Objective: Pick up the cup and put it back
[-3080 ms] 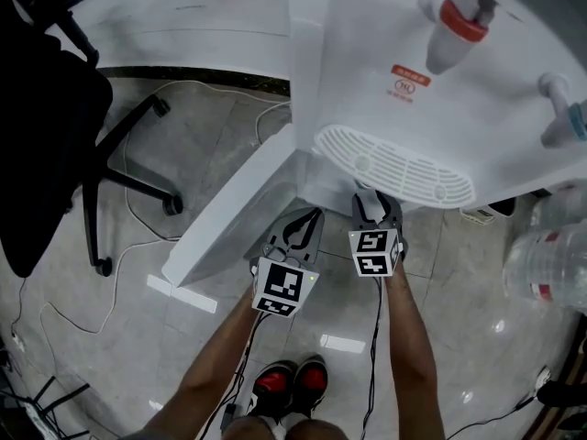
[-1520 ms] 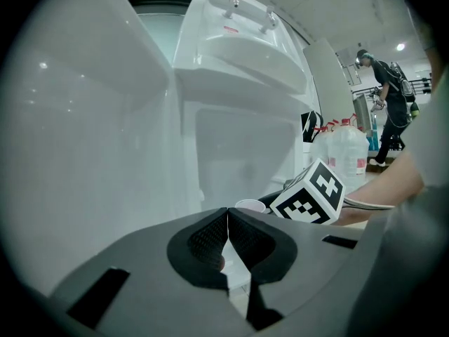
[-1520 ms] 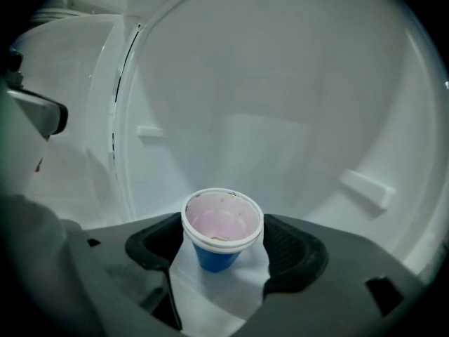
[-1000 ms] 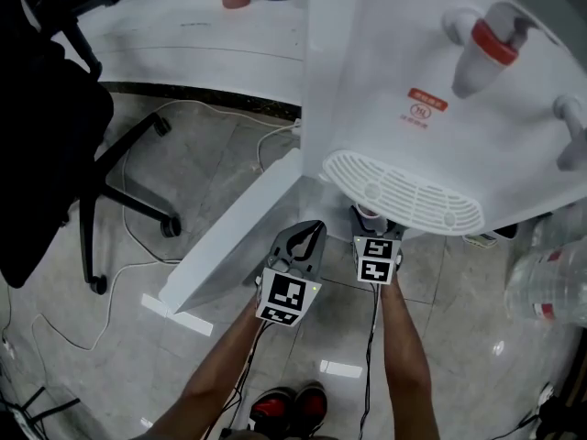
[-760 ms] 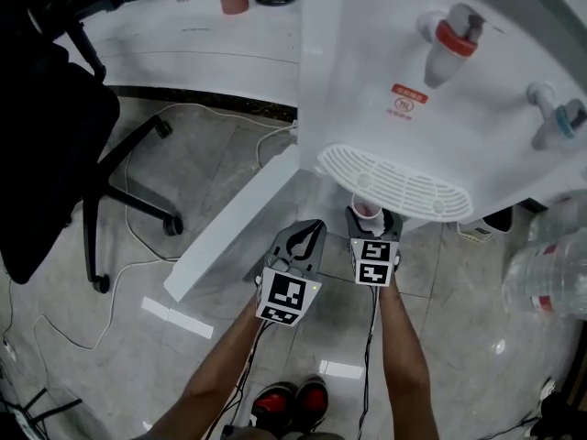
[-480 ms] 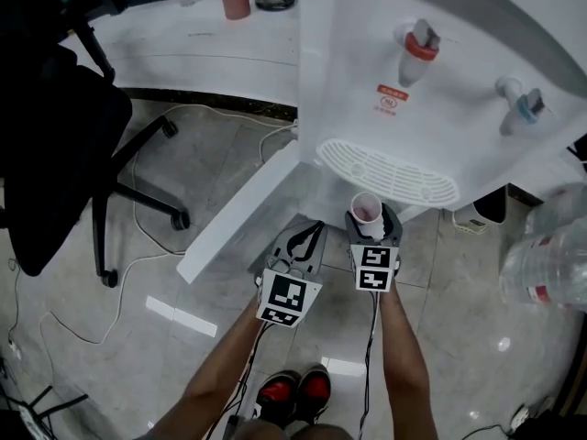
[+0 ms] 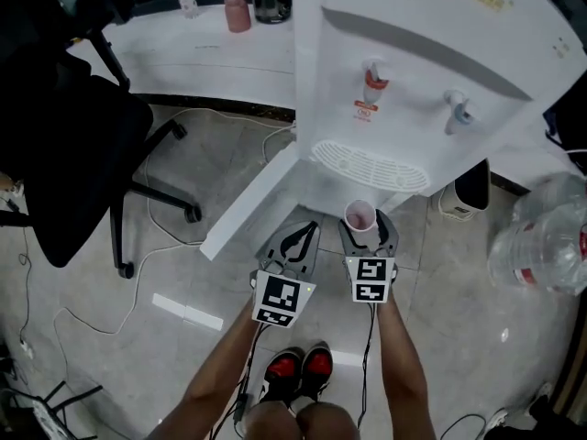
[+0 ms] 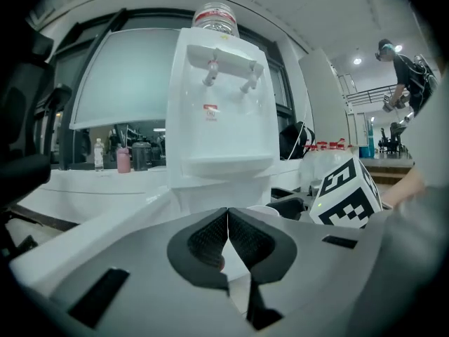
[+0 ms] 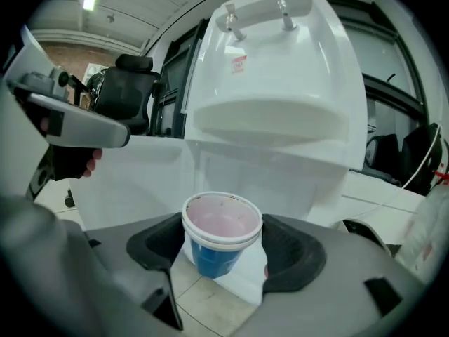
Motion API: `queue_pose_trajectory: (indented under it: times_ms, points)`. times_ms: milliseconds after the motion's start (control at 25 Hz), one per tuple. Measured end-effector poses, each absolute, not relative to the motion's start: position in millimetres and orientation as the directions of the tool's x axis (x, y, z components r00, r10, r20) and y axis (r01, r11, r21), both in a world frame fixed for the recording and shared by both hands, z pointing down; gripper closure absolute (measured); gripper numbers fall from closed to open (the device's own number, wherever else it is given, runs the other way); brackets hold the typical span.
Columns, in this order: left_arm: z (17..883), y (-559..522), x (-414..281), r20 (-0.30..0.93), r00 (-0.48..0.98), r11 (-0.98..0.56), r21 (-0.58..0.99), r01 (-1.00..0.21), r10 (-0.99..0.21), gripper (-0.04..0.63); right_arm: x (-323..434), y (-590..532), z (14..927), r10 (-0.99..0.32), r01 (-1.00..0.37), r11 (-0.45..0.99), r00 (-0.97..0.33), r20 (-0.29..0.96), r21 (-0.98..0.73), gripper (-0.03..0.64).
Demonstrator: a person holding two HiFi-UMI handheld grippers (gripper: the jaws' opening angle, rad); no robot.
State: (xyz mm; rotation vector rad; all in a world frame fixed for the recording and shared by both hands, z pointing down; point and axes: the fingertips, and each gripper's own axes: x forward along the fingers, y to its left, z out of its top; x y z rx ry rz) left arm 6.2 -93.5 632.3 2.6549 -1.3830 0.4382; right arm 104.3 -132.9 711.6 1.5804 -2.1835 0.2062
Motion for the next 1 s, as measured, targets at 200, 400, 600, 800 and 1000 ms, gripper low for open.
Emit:
queue_pose_trajectory:
  times_ms: [200, 400, 600, 800, 1000]
  points:
    - [588, -80, 5, 0.315, 0.544, -0.579, -0.024, -0.815, -0.778, 0.572, 102, -110, 662, -0.862, -0.927, 0.353, -0.270, 0.430, 0.125, 0.261]
    - [542, -82, 9, 0.309, 0.542, -0.575, -0.017, -0.818, -0.781, 0.572, 110, -98, 608, -0.871, -0.932, 0.342, -0.268, 0.411, 0.117, 0.261]
    - [507, -77, 13, 0.327, 0.550, -0.583, -0.003, -0.812, -0.769, 0.572, 120, -83, 556, -0.880, -0.938, 0.327, -0.259, 0.398, 0.114, 0.261]
    - [459, -75, 13, 0.331, 0.555, -0.585, 0.010, -0.811, -0.763, 0.572, 129, -67, 495, -0.887, -0.944, 0.309, -0.244, 0.392, 0.111, 0.261]
    - [407, -73, 15, 0.328, 0.564, -0.592, 0.018, -0.806, -0.758, 0.572, 140, -53, 436, -0.894, -0.950, 0.288, -0.221, 0.390, 0.123, 0.261]
